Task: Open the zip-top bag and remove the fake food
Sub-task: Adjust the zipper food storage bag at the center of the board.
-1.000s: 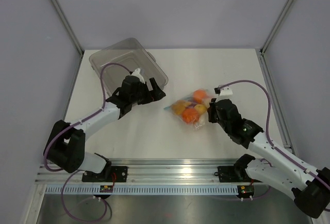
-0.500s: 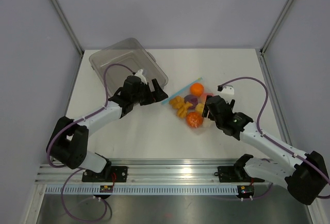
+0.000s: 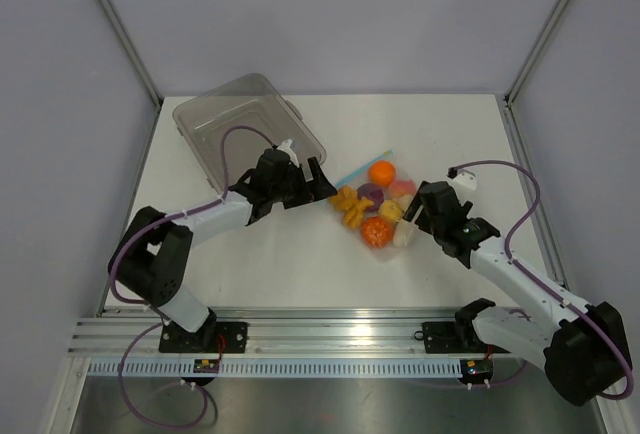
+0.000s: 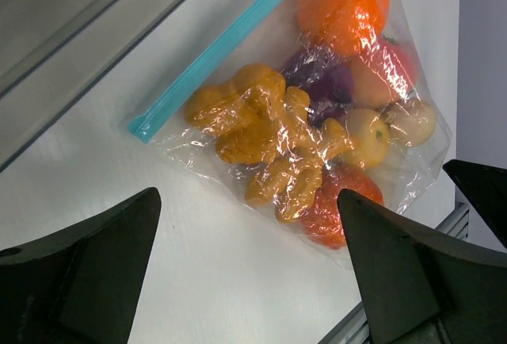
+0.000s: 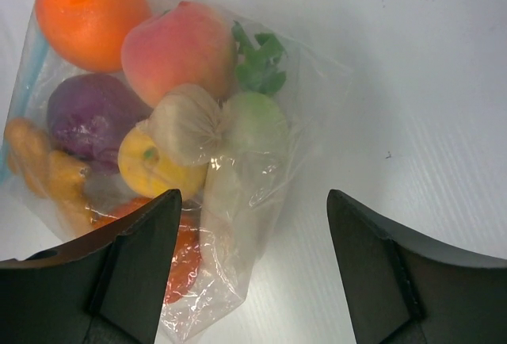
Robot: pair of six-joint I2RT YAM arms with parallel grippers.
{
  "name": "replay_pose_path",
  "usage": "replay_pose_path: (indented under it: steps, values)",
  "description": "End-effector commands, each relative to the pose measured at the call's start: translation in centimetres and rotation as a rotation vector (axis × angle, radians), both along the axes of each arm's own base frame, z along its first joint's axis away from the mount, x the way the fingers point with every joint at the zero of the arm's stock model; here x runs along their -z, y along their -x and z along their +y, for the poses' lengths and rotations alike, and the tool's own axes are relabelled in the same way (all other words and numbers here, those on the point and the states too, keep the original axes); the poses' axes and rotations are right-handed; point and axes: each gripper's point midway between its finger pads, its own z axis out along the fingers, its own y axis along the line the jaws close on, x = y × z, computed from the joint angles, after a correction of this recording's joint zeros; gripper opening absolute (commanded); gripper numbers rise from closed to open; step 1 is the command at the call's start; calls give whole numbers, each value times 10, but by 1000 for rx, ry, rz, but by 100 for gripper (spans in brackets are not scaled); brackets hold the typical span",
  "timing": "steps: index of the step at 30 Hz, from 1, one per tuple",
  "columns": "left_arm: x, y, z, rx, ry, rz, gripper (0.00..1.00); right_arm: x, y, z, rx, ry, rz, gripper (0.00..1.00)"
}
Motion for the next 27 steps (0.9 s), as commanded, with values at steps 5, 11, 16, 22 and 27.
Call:
replay_pose_path:
  steps: [5, 11, 16, 22, 27]
  values:
    - [1, -11, -34, 65, -39, -25, 94, -3, -5, 19, -35, -118, -33, 80]
    - [17, -27, -34, 0, -110, -23, 93, 3, -2, 20, -39, -133, -29, 80]
    - [30, -37, -41, 13, -138, -6, 92, 2, -4, 20, -35, -136, -40, 79]
    - [45, -43, -47, 17, -155, 5, 91, 4, -6, 21, -39, -141, -47, 79]
    - [54, -33, -56, 55, -155, 37, 88, 7, -13, 19, -25, -143, -44, 79]
